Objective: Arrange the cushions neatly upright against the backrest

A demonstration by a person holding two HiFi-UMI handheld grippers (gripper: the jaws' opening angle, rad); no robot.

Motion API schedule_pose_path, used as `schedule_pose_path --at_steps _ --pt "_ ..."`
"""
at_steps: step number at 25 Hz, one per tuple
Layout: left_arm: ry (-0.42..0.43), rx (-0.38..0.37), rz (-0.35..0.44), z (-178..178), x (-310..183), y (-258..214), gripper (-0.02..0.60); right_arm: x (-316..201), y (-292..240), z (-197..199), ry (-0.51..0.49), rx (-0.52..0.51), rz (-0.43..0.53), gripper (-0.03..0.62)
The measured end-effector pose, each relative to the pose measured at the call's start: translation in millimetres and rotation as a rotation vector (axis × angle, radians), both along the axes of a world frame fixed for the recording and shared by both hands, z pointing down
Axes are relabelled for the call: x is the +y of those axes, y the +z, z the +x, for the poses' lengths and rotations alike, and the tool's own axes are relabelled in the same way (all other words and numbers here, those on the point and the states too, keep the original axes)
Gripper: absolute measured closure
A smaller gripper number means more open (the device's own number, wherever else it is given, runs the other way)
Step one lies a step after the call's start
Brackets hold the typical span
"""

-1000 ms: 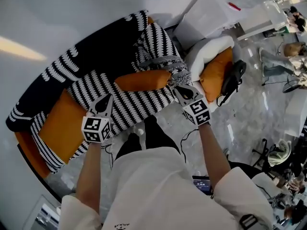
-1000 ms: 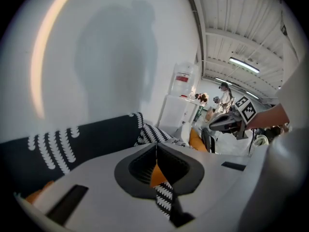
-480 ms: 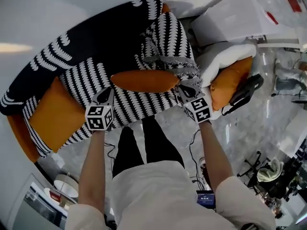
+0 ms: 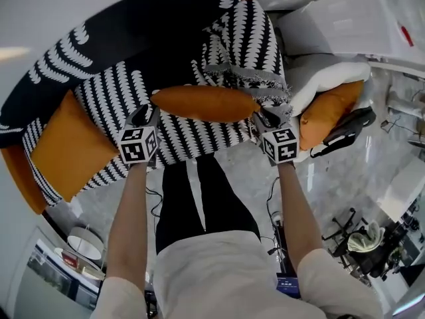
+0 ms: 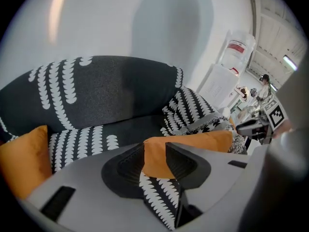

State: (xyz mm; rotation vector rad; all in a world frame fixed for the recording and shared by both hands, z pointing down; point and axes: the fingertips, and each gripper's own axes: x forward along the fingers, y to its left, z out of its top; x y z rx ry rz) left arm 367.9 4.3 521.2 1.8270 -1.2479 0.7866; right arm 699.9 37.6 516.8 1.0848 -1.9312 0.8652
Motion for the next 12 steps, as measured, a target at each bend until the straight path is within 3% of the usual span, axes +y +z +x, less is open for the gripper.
schedule_pose_path --at_steps 6,12 --pt "0.041 -0.030 -0.037 -0.8 -12.5 32.5 0.397 -6.0 19.1 1.9 0.108 0.030 -0.043 0.381" --pt "0.060 -0.024 -0.081 0.5 -14.3 50.7 0.391 -4.5 42.0 1.8 0.208 0.007 -0.116 0.370"
